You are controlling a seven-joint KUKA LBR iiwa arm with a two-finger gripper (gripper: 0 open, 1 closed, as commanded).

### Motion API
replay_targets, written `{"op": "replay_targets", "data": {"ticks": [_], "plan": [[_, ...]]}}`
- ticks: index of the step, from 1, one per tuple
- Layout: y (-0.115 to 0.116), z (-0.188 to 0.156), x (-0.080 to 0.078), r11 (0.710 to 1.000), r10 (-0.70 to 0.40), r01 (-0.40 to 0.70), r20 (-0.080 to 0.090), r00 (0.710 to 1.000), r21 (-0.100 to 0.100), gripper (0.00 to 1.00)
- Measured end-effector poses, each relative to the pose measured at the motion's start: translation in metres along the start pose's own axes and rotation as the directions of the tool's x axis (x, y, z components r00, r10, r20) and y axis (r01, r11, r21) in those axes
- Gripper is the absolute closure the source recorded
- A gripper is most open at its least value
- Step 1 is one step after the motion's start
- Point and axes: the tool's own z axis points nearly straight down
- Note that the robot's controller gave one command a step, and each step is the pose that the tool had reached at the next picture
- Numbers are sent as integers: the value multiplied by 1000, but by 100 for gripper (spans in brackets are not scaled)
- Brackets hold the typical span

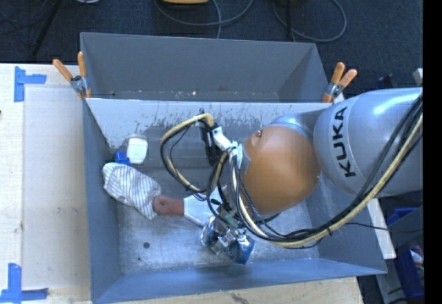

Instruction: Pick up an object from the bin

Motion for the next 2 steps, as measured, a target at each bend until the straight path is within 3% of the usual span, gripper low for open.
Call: {"op": "replay_targets", "data": {"ticks": [2], "plan": [[1, -1, 0, 1000, 4, -4, 0, 1000, -5, 100]]}}
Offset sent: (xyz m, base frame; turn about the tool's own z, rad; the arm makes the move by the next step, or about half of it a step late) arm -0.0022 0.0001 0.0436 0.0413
